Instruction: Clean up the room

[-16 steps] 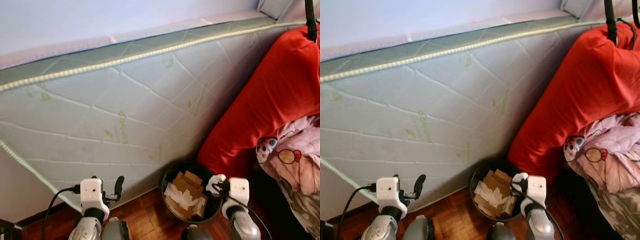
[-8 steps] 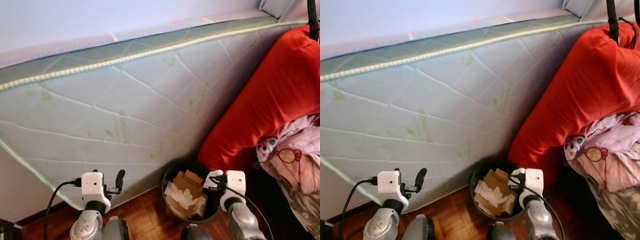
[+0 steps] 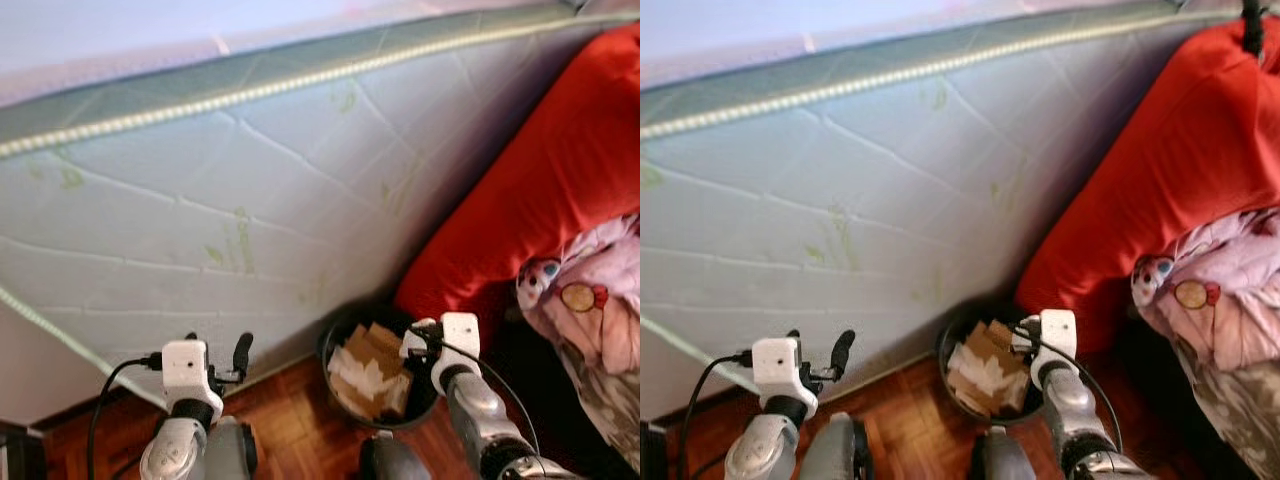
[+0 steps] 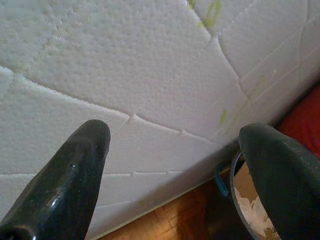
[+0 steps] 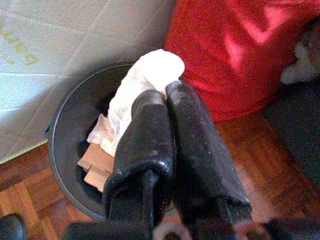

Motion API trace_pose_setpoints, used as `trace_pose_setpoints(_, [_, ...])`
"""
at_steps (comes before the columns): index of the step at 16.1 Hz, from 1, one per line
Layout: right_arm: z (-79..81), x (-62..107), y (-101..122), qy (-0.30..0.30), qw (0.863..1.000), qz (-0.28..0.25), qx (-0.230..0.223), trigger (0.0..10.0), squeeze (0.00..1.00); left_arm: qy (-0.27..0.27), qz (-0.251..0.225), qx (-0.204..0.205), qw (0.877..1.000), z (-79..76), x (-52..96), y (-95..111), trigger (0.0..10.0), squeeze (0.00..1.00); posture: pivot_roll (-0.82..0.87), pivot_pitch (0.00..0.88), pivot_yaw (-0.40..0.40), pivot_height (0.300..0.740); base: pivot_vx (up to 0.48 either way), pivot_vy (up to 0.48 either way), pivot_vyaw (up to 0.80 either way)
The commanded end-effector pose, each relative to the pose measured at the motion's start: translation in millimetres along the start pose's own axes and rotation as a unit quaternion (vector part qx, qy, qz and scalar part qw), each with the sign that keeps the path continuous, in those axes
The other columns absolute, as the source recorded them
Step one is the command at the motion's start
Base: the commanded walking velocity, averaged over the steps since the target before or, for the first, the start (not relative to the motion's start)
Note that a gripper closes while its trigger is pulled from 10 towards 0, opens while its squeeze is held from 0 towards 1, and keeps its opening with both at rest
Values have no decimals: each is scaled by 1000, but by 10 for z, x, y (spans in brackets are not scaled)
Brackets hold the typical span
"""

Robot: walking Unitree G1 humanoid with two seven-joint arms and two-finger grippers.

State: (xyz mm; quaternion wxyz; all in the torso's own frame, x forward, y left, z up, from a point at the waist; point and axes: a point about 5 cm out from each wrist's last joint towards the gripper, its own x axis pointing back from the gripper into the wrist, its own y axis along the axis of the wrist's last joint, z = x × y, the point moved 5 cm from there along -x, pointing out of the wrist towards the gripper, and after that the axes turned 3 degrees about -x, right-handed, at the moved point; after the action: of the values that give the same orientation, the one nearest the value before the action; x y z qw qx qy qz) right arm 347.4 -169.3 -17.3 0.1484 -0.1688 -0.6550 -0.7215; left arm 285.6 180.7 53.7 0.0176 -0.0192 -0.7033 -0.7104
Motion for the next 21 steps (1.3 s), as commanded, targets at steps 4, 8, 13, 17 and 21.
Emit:
trace_pose_setpoints(4, [5,-14,-63,-3,999,32,13,10000,0,-8,9,0,1000,-74,155,41,10000,0,73,340,-105,650,0,0,0])
trace_pose_setpoints(8, [46,-83,146,-1,1000,15,18,10000,0,-13,6,2,1000,-116,236,151,10000,0,110,400,-102,650,0,0,0])
trace_pose_setpoints(13, [72,-133,371,5,1000,-12,19,10000,0,-7,8,5,1000,-124,379,297,10000,0,144,462,-103,650,0,0,0])
trace_pose_setpoints(17, [40,-136,409,4,1000,-18,16,10000,1000,0,26,5,1000,-102,502,259,10000,0,152,481,-101,650,0,0,0])
trace_pose_setpoints(21, [35,-134,395,3,1000,-15,16,10000,1000,0,35,4,999,-96,513,248,10000,0,150,481,-96,650,0,0,0])
